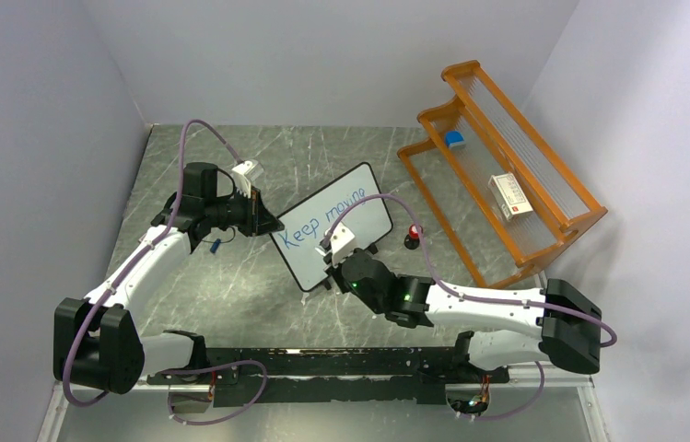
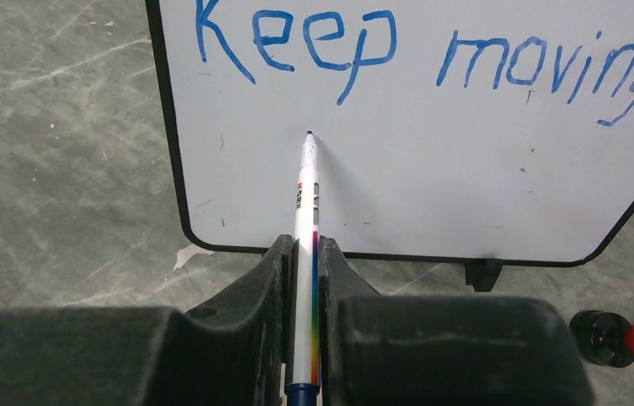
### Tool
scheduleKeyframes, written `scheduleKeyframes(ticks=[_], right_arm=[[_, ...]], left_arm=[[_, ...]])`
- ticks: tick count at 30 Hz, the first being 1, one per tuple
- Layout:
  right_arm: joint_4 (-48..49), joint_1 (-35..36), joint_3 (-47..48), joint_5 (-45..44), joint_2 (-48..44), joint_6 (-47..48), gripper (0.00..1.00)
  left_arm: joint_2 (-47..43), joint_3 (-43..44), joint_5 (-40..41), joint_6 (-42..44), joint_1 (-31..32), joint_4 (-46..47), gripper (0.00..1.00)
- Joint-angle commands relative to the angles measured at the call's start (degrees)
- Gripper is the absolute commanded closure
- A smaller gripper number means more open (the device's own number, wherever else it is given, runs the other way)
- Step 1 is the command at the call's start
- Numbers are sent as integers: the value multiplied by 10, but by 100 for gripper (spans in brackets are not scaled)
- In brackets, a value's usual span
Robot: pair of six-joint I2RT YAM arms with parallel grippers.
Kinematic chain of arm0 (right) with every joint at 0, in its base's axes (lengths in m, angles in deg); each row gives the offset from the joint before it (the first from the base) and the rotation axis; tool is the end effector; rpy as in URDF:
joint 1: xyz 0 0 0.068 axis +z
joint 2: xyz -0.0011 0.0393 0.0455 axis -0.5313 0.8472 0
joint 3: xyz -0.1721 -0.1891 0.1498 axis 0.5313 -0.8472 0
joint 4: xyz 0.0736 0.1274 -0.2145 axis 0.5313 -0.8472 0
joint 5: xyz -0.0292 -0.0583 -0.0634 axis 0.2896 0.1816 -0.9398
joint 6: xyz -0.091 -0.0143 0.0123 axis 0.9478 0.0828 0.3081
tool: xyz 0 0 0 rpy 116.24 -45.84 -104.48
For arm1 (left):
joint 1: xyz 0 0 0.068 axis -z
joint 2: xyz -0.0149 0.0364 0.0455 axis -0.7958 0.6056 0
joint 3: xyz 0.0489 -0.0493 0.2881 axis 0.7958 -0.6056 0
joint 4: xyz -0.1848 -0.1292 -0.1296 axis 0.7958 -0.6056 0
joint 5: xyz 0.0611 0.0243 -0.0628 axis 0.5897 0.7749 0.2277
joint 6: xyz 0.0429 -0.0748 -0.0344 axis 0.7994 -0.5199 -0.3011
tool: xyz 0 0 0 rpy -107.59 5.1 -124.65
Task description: Write a sentence on the whiteboard
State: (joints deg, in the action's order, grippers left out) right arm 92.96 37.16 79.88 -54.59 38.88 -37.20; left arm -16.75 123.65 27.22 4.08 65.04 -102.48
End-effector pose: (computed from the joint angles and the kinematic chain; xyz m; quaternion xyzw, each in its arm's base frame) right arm 0.1417 0.2601 0.2435 -0.3242 0.7662 0.1412 0.5365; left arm 0.2606 -0.1170 0.2659 0.2215 0.8209 -0.3979 0.3446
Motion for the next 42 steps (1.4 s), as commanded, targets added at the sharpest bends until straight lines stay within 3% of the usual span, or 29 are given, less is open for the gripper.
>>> scheduleKeyframes(ticks=[1,18,42], right_arm=[[16,4,19,-4,7,4,100],[-15,4,23,-7,34,1,100],[-43,4,9,-27,3,3,100]], left_arm=[[24,-11,85,29,4,-43,95],[21,-11,88,30,4,-42,95],[25,-10,88,30,4,-43,95]])
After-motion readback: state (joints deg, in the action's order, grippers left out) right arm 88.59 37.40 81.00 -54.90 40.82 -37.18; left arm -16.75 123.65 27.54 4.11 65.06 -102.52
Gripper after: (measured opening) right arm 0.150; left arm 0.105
